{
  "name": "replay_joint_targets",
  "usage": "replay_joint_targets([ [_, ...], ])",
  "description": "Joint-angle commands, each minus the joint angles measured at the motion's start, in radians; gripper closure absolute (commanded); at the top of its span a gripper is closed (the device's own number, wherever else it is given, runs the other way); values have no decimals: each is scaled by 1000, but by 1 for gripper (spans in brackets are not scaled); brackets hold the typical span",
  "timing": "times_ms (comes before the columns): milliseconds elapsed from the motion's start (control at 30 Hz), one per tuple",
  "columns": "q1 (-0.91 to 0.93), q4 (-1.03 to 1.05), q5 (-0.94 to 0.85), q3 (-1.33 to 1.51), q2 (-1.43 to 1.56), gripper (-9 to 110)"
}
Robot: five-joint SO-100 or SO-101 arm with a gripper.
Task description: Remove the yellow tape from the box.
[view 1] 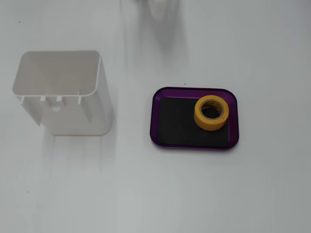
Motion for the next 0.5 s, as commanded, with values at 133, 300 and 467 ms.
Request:
replay_joint_targets([
  [133,-109,133,8,-664,-735,92],
  [300,-173,152,71,-930,-963,92],
  [467,-212,153,95,-1074,-1109,92],
])
